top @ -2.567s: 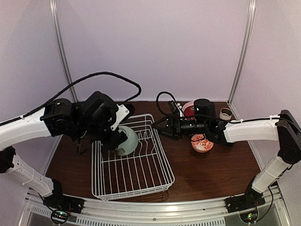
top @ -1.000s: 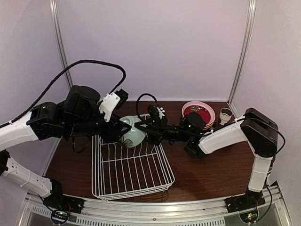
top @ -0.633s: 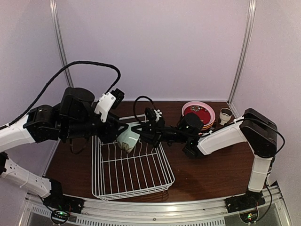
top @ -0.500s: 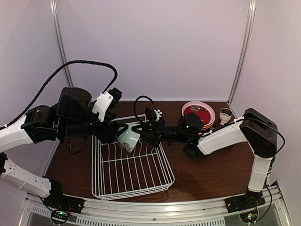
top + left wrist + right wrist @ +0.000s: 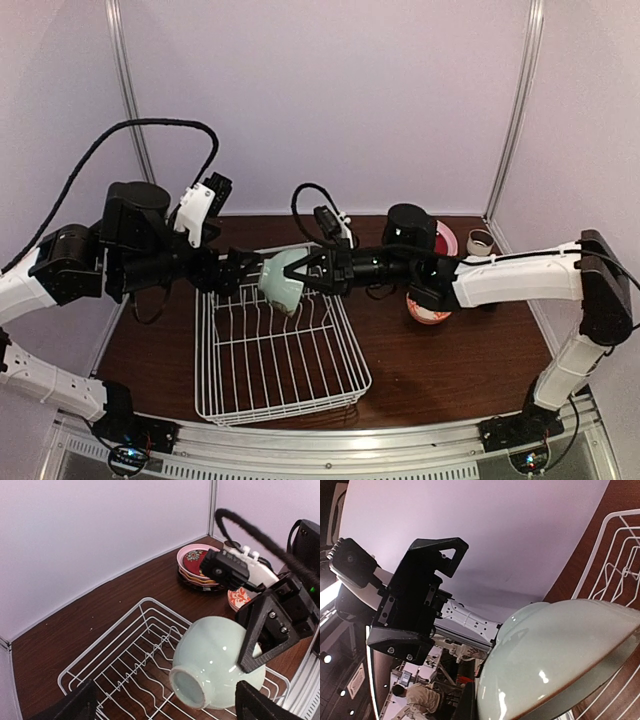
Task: Unload the mixed dishes from the dish rack
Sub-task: Pass from the left arm to the right, then place the bowl in the bowl.
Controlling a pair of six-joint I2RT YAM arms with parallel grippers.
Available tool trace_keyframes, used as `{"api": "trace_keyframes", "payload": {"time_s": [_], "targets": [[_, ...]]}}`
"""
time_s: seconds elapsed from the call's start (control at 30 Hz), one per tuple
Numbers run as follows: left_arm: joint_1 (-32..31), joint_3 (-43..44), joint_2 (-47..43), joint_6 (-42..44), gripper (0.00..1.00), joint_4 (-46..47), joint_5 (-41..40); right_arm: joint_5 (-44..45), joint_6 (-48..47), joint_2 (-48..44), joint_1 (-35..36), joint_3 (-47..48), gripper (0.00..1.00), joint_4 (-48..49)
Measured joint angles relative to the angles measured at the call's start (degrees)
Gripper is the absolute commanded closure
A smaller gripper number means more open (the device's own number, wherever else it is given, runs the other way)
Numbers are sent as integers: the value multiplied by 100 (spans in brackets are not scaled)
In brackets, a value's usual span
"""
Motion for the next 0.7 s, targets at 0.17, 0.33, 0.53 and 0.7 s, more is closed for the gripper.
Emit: {"api": "trace_keyframes", "payload": {"time_s": [0.17, 0.33, 0.53, 0.7], "targets": [[229, -155, -125, -76, 3, 7, -63, 595, -2422, -734, -46, 1119, 100, -3578], [516, -282, -175, -87, 2, 46, 37, 1635, -4273, -1130, -127, 2085, 100, -6487], [608, -302, -111, -81, 3, 125, 168, 3099, -5525, -1132, -166, 2879, 100, -9016], [699, -317, -103, -59, 3, 186, 251, 4153, -6054, -990, -249, 3298, 100, -10389]]}}
